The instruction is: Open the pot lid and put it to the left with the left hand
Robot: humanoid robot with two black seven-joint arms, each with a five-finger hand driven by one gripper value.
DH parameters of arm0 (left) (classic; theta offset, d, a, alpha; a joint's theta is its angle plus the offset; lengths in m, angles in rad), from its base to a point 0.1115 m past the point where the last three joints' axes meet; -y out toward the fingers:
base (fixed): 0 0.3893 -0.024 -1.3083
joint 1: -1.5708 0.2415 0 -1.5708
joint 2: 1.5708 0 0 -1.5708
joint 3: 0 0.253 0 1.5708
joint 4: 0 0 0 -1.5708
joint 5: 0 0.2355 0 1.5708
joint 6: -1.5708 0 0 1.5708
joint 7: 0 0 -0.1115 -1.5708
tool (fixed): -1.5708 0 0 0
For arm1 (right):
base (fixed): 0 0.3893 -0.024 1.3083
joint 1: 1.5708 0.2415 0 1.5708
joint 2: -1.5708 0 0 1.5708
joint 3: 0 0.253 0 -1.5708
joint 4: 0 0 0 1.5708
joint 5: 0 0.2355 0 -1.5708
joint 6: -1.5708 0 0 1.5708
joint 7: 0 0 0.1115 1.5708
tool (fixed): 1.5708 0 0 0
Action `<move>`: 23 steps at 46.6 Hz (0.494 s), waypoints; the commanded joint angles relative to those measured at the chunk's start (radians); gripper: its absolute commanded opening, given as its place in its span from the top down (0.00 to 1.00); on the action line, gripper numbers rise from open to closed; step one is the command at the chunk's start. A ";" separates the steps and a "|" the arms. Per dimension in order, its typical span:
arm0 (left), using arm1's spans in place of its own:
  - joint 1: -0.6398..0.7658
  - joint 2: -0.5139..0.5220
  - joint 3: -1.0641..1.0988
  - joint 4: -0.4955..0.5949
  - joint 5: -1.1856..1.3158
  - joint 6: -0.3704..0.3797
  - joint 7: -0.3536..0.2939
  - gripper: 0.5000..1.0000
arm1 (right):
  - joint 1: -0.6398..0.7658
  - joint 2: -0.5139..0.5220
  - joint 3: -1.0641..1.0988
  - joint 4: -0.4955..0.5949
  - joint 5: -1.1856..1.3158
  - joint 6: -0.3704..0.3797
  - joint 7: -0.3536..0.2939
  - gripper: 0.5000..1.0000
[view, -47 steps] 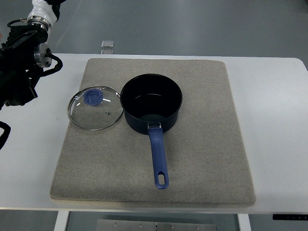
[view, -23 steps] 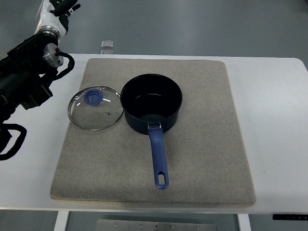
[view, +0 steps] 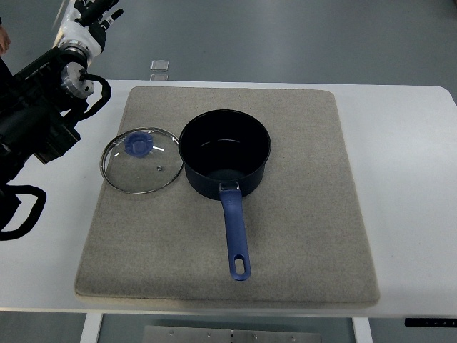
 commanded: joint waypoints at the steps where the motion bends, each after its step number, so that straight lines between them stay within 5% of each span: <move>1: 0.022 -0.010 -0.025 0.003 -0.004 -0.057 -0.003 0.40 | 0.000 0.000 0.000 0.000 0.000 0.000 0.000 0.17; 23: 0.022 -0.074 0.081 0.032 0.047 0.016 -0.033 0.42 | 0.000 0.000 0.000 0.000 0.000 0.000 0.000 0.17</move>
